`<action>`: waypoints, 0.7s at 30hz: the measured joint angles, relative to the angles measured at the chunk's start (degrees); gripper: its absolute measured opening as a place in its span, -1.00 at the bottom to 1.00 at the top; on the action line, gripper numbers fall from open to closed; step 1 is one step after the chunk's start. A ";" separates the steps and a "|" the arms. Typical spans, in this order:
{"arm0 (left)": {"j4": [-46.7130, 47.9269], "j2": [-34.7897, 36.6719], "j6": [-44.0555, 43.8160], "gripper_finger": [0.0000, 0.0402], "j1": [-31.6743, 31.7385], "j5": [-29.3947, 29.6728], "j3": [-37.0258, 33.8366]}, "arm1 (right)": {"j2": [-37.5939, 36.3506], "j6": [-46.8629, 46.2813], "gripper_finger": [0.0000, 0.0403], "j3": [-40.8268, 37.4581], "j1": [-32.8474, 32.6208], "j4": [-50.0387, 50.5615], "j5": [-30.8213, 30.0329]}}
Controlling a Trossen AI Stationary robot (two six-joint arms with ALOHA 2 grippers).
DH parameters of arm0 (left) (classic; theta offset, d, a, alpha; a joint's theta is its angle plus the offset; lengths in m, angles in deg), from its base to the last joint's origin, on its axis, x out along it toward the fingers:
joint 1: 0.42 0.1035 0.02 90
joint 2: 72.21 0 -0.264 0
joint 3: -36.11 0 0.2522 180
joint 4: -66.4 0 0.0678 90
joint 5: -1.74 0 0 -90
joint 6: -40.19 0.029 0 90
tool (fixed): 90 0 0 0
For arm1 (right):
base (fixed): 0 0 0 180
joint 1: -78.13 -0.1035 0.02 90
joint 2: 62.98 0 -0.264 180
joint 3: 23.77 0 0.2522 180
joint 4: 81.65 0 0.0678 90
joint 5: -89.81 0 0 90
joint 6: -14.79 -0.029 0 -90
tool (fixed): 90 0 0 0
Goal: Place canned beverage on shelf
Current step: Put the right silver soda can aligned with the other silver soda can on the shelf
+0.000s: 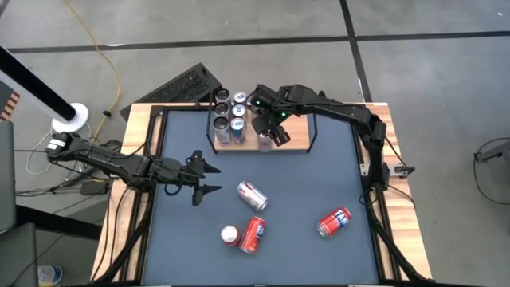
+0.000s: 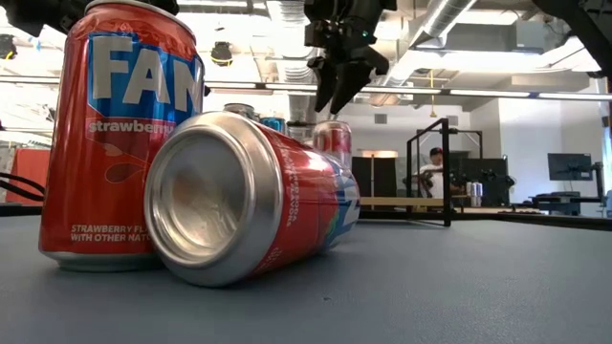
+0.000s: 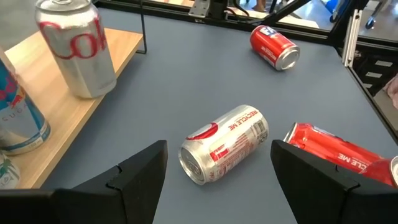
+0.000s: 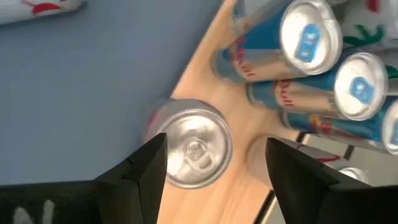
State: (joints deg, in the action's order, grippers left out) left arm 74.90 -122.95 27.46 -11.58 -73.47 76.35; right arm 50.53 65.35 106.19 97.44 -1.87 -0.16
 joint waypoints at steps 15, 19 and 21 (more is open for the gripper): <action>0.16 0.00 0.68 0.37 0.00 -0.68 0.00 | -6.37 -9.57 0.24 4.07 -2.99 6.63 -9.14; 0.18 0.12 1.07 0.37 0.00 -0.79 0.00 | -11.88 -31.66 0.17 3.12 -5.17 10.30 -6.12; 0.12 0.15 1.17 0.37 0.00 -0.79 0.00 | -14.73 -39.15 0.05 -1.14 -7.73 12.01 -8.81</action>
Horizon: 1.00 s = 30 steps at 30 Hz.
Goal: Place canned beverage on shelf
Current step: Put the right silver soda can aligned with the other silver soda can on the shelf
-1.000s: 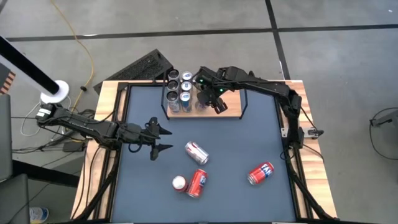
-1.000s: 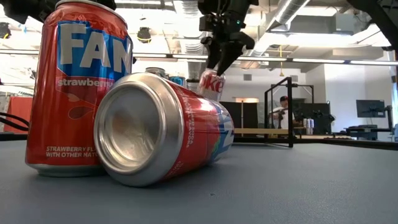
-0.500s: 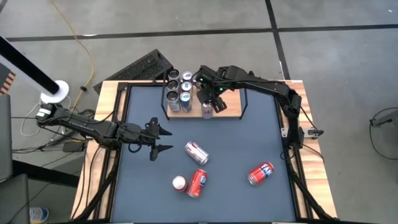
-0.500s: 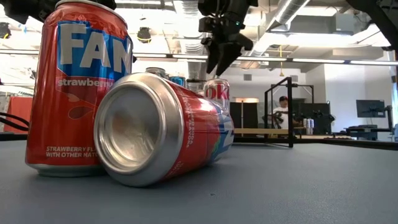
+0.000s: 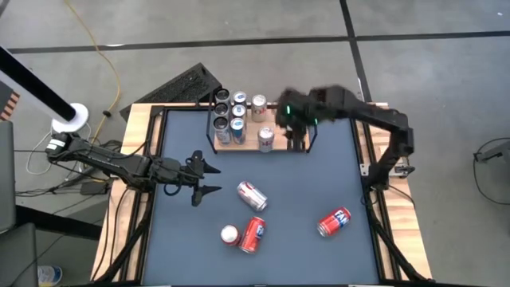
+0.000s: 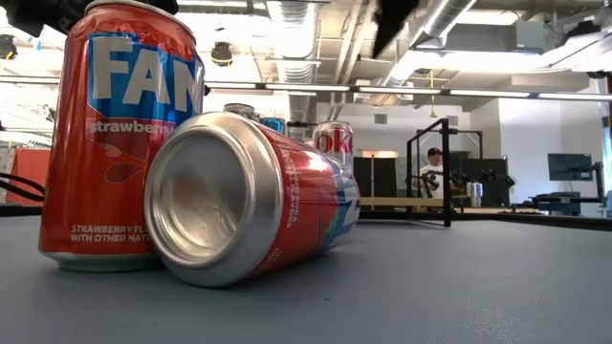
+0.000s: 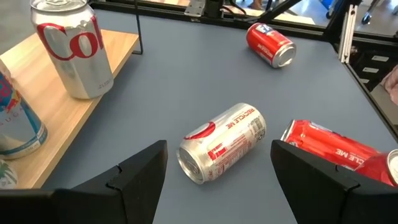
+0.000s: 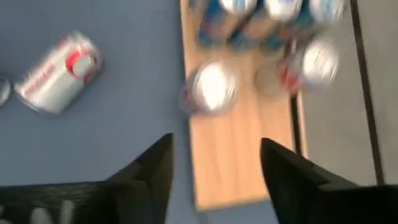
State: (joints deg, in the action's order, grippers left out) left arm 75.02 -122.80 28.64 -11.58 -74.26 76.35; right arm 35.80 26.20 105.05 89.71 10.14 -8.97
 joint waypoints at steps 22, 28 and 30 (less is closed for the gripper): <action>-0.24 0.00 -0.98 0.37 -0.02 -3.21 0.02 | -1.72 -34.17 -1.00 -51.89 -10.48 -59.77 -20.20; 0.08 0.00 -1.00 0.37 -0.02 -2.14 0.02 | 0.83 -34.13 -1.00 -51.96 -8.77 -58.34 -20.26; 0.16 0.00 -0.96 0.37 -0.02 -1.59 0.02 | 0.92 -34.05 -1.00 -51.96 -8.76 -58.42 -21.39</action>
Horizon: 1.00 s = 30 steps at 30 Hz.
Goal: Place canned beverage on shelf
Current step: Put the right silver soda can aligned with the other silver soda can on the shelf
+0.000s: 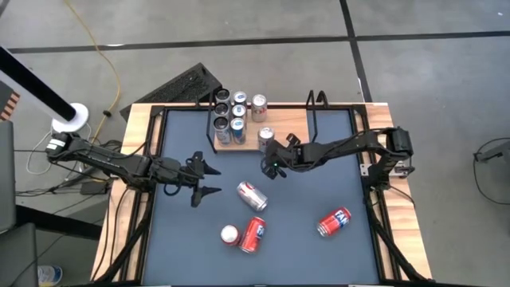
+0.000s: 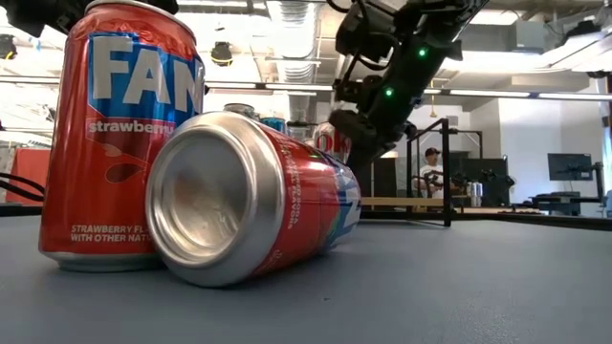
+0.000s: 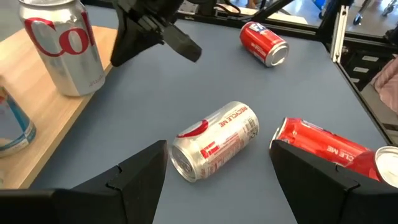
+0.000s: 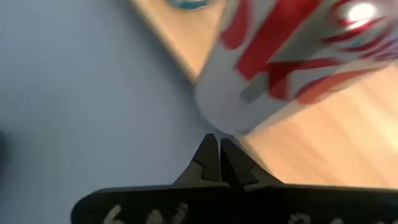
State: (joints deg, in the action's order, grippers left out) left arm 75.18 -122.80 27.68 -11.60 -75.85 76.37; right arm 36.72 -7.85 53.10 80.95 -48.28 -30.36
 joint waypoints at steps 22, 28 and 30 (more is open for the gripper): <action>-0.12 0.00 -0.29 0.37 0.02 1.11 0.00 | -0.19 9.64 -1.00 0.54 7.91 -4.26 -2.93; 0.01 -0.01 -1.57 0.37 0.02 0.91 0.00 | -4.83 8.30 -1.00 1.12 4.89 1.28 -4.58; -0.04 -0.02 -1.50 0.37 0.02 0.97 0.00 | -5.87 6.48 -1.00 1.16 3.07 2.14 -4.61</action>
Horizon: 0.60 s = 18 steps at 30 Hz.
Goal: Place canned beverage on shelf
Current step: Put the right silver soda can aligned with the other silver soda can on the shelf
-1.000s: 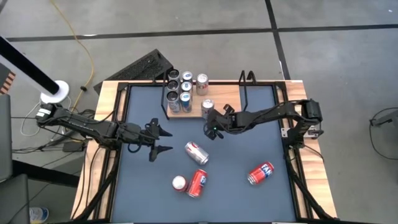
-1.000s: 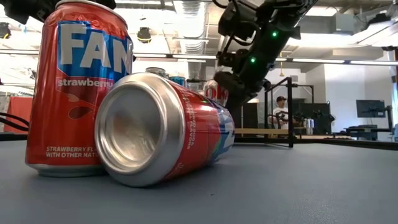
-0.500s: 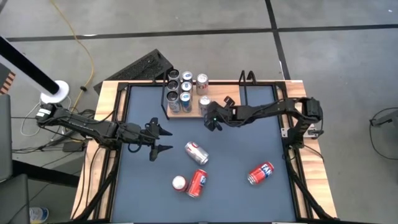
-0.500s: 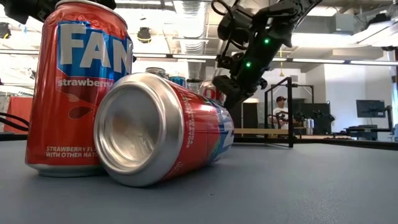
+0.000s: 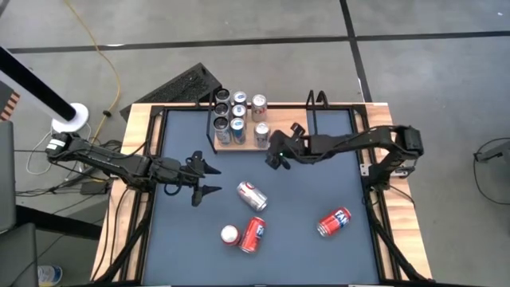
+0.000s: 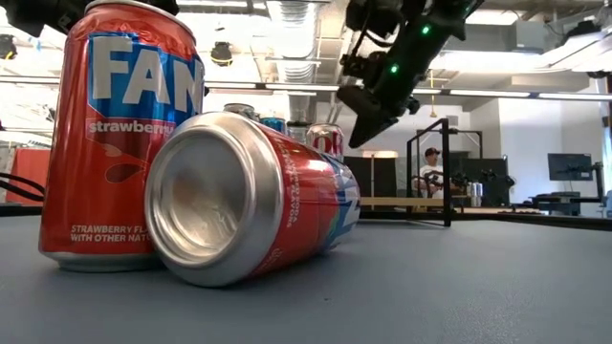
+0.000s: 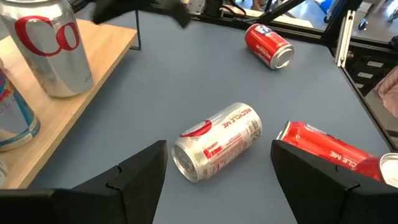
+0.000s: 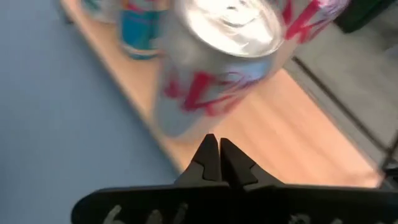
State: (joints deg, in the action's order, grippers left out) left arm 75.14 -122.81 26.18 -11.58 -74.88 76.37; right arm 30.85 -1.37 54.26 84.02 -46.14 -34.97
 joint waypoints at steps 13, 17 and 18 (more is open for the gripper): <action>-0.94 -0.01 1.30 0.37 0.00 0.84 0.00 | 4.06 -1.01 -1.00 0.03 -4.10 -2.88 -1.42; -0.44 -0.03 1.30 0.37 0.00 0.93 0.00 | 5.87 1.46 -1.00 -0.02 -3.78 -6.73 -0.08; -0.47 -0.03 1.30 0.37 0.00 0.97 0.00 | 5.97 1.66 -1.00 -0.08 -3.57 -6.57 0.19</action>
State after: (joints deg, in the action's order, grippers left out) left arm 74.66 -122.84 27.48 -11.58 -73.91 76.37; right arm 36.83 0.29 54.18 80.45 -52.71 -34.78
